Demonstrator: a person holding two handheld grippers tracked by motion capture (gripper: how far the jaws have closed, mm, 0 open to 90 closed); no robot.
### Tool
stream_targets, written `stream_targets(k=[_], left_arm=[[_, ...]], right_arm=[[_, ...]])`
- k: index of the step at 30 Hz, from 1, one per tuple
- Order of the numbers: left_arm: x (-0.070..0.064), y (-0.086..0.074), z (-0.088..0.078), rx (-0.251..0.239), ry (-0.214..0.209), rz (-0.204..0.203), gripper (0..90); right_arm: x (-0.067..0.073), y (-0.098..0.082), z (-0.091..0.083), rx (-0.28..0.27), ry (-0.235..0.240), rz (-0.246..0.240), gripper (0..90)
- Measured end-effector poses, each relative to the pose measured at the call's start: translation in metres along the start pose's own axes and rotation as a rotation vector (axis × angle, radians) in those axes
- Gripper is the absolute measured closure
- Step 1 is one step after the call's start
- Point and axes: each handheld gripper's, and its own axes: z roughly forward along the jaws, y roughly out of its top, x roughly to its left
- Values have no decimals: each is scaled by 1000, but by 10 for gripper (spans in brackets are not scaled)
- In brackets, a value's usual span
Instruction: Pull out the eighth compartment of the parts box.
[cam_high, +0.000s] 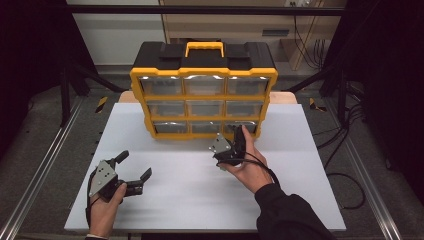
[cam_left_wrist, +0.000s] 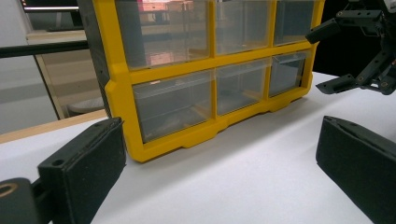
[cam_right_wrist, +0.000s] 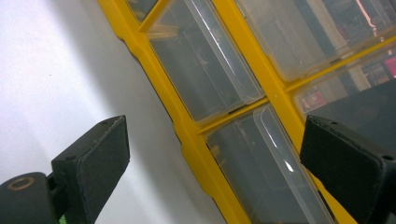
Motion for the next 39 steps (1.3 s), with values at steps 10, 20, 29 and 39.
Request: stream_targets(k=[10, 20, 29, 39], left_arm=[[1, 0, 1, 6, -1, 6, 9], [1, 1, -1, 2, 0, 7, 9], [0, 0, 1, 12, -2, 11, 9], [0, 1, 1, 12, -3, 15, 9]], right_arm=[[2, 4, 4, 6, -12, -33, 91], [5, 12, 6, 14, -20, -66, 102], [9, 16, 9, 15, -24, -88, 114], [11, 18, 11, 17, -42, -124, 162]])
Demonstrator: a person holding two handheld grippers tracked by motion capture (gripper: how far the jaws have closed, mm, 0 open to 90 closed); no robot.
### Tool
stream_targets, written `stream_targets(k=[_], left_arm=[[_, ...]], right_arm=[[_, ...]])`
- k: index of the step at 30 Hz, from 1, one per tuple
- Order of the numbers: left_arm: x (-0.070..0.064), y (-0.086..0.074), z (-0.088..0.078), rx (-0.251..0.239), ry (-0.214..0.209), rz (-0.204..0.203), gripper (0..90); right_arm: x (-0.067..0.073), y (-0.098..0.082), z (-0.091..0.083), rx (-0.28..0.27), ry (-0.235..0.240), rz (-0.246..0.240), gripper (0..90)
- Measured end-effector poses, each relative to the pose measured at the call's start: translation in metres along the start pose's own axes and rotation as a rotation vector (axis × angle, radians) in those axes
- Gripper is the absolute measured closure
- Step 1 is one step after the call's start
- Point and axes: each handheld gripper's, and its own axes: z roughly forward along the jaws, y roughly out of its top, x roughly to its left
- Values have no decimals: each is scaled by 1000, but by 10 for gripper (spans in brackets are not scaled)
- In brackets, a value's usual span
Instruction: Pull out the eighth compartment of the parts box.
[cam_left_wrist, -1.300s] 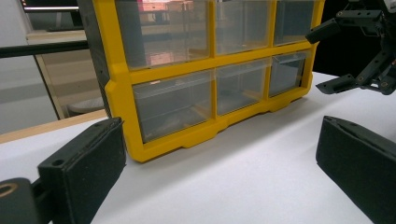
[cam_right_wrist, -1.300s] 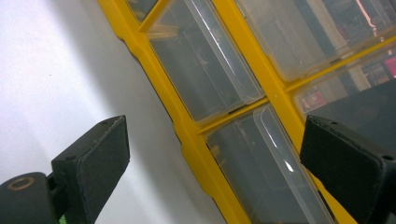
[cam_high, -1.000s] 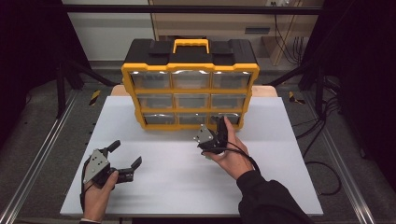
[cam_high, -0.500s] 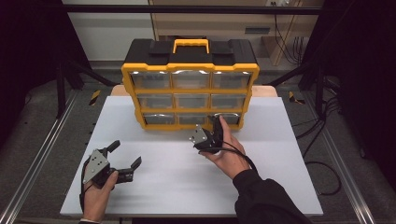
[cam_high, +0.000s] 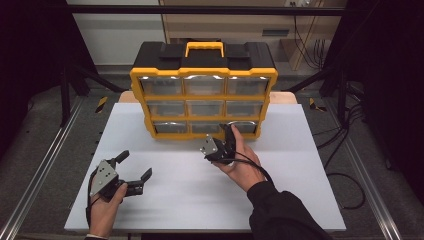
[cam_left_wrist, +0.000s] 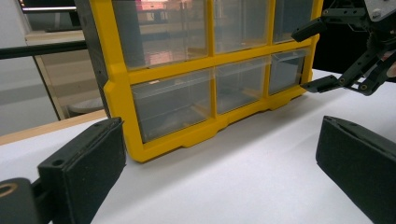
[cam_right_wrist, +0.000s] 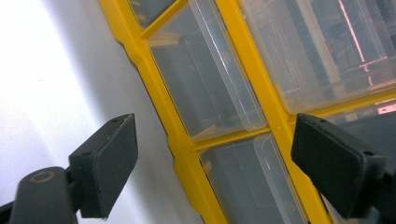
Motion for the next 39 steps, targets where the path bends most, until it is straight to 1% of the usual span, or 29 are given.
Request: stream_targets(k=[2, 4, 6, 7, 8, 9, 11, 13, 14, 16, 18, 20, 23, 25, 26, 27, 30, 32, 33, 34, 35, 36, 38, 39], left_arm=[[0, 0, 1, 2, 0, -1, 9], [0, 0, 1, 5, -3, 5, 9], [0, 0, 1, 6, -4, 8, 9], [0, 0, 1, 7, -5, 8, 10], [-1, -1, 2, 8, -6, 7, 10], [-1, -1, 2, 9, -7, 6, 10], [-1, -1, 2, 10, -7, 7, 10], [0, -1, 1, 8, -6, 6, 10], [0, -1, 1, 8, -5, 6, 10], [0, -1, 1, 9, -5, 5, 10], [0, -1, 1, 10, -6, 4, 10], [-1, -1, 2, 13, -7, 3, 10], [-1, -2, 2, 19, -9, 5, 10], [-2, -2, 1, 21, -9, 6, 11], [-2, -1, 1, 21, -8, 8, 10], [-2, -1, 1, 21, -6, 10, 11], [-3, -1, 1, 22, -7, 12, 11], [-3, -1, 2, 27, -9, 14, 11], [-3, -2, 2, 33, -11, 16, 11], [-3, -2, 2, 33, -11, 14, 11], [-4, -2, 2, 32, -13, 13, 11], [-3, -2, 2, 33, -13, 13, 11], [-2, -2, 1, 31, -5, 5, 11], [-1, -3, 1, 29, 0, -1, 11]], right_arm=[[1, 0, 0, -2, -1, 10, 165], [1, 1, 2, 0, -10, 6, 175], [1, 1, 3, 0, -13, 13, 186], [1, 1, 4, 3, -19, 13, 192], [0, 0, 5, 0, -18, 1, 196], [1, 1, 6, 8, -23, 7, 200], [0, 0, 9, 9, -25, 0, 210], [0, 0, 9, 23, -28, 0, 215], [0, -1, 11, 19, -29, -9, 222], [0, -1, 13, 16, -33, -1, 226], [-1, -1, 14, 22, -41, -26, 231], [-1, 0, 17, 24, -53, -16, 243], [-4, -1, 18, 27, -64, -39, 249], [-3, -2, 20, 34, -69, -30, 254], [-3, -3, 21, 32, -81, -30, 259], [-3, -3, 21, 37, -81, -18, 262], [-5, -5, 22, 34, -95, -52, 268], [-4, -5, 23, 24, -112, -34, 276], [-4, -5, 23, 24, -113, -40, 282], [-1, -5, 23, 7, -130, -52, 290], [0, -5, 24, 4, -132, -58, 291], [0, -5, 24, 4, -132, -58, 291], [2, -5, 26, 5, -129, -84, 290], [4, -4, 26, 17, -138, -80, 294]])
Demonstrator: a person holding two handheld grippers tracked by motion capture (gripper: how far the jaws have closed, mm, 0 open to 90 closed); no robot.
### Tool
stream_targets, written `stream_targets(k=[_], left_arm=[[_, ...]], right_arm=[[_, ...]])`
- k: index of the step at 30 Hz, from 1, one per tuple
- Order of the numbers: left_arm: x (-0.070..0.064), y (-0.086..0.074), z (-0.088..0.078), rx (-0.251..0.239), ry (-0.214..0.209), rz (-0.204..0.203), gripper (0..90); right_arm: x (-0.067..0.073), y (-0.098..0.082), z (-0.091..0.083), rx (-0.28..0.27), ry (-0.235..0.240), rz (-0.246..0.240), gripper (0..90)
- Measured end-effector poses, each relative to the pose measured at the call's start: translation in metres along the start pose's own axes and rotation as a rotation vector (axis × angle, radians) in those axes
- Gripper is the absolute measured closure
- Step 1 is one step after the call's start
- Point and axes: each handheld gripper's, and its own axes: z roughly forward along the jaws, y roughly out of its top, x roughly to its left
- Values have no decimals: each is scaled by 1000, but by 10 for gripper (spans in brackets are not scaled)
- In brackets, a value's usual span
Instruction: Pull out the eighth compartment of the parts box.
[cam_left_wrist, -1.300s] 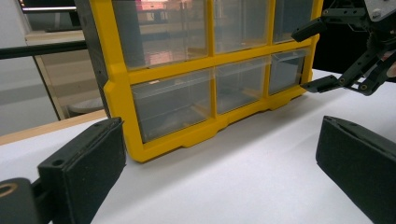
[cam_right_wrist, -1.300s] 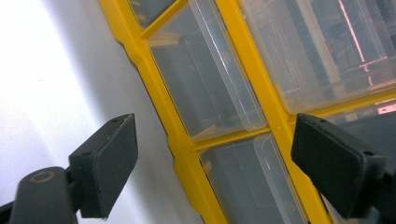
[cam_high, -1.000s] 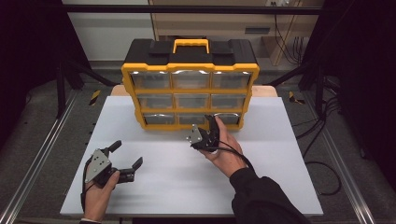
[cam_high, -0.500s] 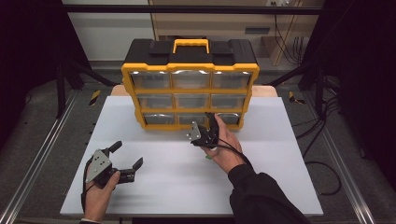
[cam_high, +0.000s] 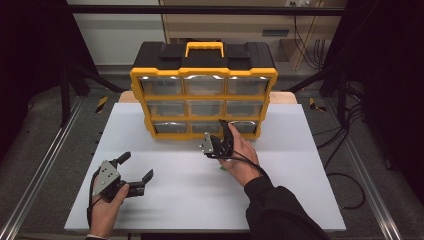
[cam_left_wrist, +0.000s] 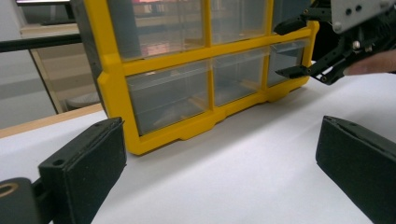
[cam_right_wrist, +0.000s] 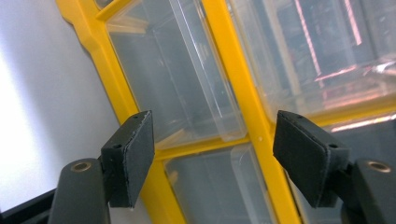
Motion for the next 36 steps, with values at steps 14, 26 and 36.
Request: stream_targets(k=[14, 26, 36], left_arm=[[-1, 0, 1, 15, 8, 13, 12], [0, 0, 1, 6, 3, 8, 13], [-2, 1, 2, 12, -5, 16, 14]], right_arm=[[0, -5, 4, -23, -32, -56, 367], [2, -8, 12, -18, -41, -77, 449], [2, -9, 13, -24, -46, -102, 493]])
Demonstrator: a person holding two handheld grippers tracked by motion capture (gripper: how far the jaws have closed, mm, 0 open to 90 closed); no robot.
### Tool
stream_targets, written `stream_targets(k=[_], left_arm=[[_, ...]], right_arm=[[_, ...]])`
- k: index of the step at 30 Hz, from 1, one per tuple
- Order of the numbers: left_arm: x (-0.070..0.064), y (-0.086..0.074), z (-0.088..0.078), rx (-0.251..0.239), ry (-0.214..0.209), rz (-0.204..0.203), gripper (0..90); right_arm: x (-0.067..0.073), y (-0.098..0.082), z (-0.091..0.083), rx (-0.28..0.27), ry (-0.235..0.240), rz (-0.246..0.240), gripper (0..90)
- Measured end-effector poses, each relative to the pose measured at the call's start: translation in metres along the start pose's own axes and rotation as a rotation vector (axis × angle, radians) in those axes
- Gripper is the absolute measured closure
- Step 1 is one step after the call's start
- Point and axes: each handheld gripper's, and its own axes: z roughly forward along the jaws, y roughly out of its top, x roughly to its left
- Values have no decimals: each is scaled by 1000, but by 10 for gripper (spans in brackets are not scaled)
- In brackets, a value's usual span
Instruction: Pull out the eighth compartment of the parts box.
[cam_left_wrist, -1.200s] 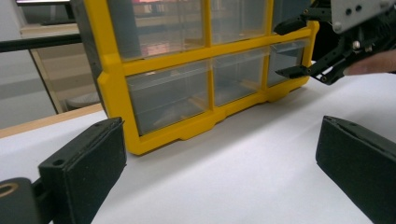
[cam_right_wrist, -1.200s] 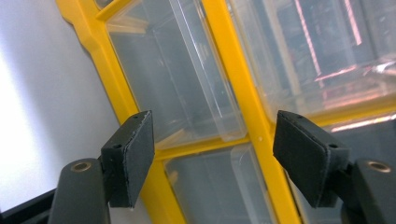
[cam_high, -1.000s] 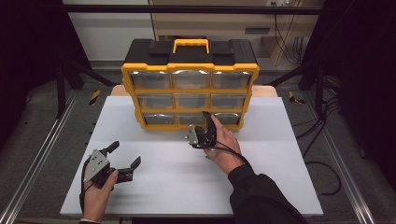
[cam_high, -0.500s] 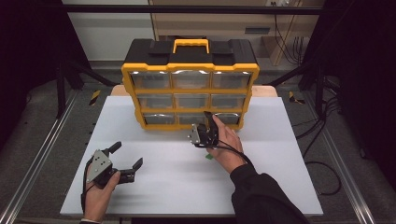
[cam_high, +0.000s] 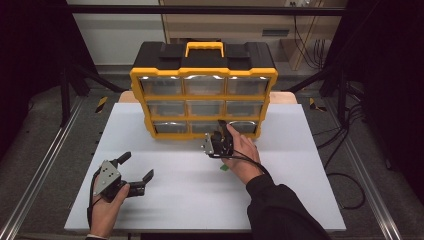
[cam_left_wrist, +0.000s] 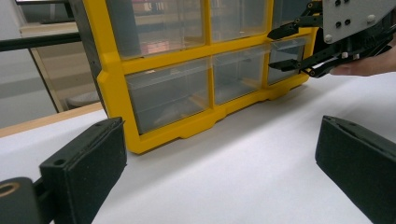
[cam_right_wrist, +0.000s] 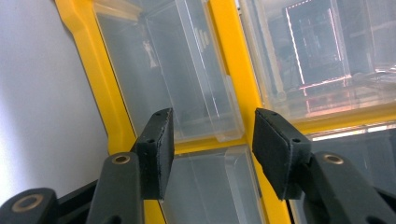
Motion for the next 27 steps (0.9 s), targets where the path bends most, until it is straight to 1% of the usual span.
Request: stream_targets(k=[2, 3, 5, 8, 9, 12, 16, 17, 19, 21, 23, 24, 27], left_arm=[[0, 0, 0, 0, 1, 1, 14], [0, 0, 0, 0, 1, 1, 14], [0, 0, 0, 0, 0, 0, 14], [0, 0, 0, 0, -2, 2, 15], [0, 0, 0, 0, -2, 4, 15], [-1, 1, 0, -1, -4, 7, 15], [-1, 1, 0, -1, -6, 7, 15], [-1, 1, 0, -1, -6, 8, 15], [-1, 1, 0, 0, -7, 9, 15], [-1, 1, 0, 0, -8, 10, 15], [-2, 1, 0, 0, -9, 10, 15], [-2, 1, 0, 0, -9, 10, 15], [-2, 1, 0, 0, -10, 11, 16]], right_arm=[[1, 0, 0, 4, 3, 5, 497], [0, 0, 0, 2, 1, -8, 499], [1, 0, 0, 1, -6, -12, 506], [2, 1, 1, -3, -5, -10, 516], [2, 2, 0, 4, -3, -1, 520], [2, 2, 0, 0, 0, -6, 521], [1, 2, 1, 3, 0, -23, 521], [0, 2, 1, 2, -3, -40, 521], [-1, 3, 1, 8, -1, -48, 523], [-2, 5, 2, 8, -3, -53, 524], [-1, 5, 2, 14, -1, -47, 524], [-2, 5, 3, 8, -4, -66, 526], [1, 6, 3, 21, 0, -38, 531]])
